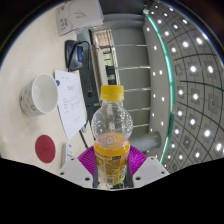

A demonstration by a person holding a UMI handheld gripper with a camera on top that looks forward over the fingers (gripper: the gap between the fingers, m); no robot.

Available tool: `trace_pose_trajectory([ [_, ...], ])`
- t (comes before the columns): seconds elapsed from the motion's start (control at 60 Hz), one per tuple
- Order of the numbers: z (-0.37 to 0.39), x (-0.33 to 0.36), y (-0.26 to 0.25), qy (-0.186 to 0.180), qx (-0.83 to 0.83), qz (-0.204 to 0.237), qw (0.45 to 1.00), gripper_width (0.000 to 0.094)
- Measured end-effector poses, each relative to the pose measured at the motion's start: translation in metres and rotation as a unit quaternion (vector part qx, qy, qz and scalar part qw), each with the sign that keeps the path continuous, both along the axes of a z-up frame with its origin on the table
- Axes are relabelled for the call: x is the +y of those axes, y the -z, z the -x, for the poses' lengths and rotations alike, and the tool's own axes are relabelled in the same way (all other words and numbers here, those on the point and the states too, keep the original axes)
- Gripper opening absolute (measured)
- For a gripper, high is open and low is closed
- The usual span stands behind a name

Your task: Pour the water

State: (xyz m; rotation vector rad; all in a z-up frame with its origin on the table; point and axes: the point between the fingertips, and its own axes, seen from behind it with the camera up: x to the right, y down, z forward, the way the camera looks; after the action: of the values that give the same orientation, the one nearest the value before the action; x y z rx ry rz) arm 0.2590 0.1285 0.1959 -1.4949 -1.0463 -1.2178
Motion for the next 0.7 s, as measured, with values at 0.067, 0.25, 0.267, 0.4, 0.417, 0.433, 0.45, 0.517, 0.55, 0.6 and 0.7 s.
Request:
trace_pose_trajectory([
  [0.067,0.014,0.011,0.009,-0.018,-0.080,0.016,0.996,0.0396],
  [0.25,0.028,0.030,0.042,-0.041,-0.233,0.052,0.970,0.0396],
  [0.267,0.029,0.031,0.043,-0.042,-0.240,0.055,0.968,0.0396],
  [0.4,0.030,0.034,0.051,-0.046,-0.266,0.065,0.961,0.0396],
  [0.417,0.030,0.034,0.052,-0.047,-0.267,0.066,0.960,0.0395],
  [0.433,0.031,0.034,0.052,-0.048,-0.268,0.067,0.960,0.0396],
  [0.45,0.031,0.034,0.053,-0.049,-0.268,0.068,0.960,0.0396],
  [0.517,0.032,0.033,0.050,-0.052,-0.257,0.066,0.963,0.0396],
  [0.55,0.032,0.033,0.048,-0.050,-0.244,0.065,0.966,0.0395],
  [0.6,0.031,0.031,0.043,-0.046,-0.212,0.061,0.974,0.0395],
  [0.7,0.032,0.028,0.027,-0.037,-0.113,0.049,0.992,0.0395],
])
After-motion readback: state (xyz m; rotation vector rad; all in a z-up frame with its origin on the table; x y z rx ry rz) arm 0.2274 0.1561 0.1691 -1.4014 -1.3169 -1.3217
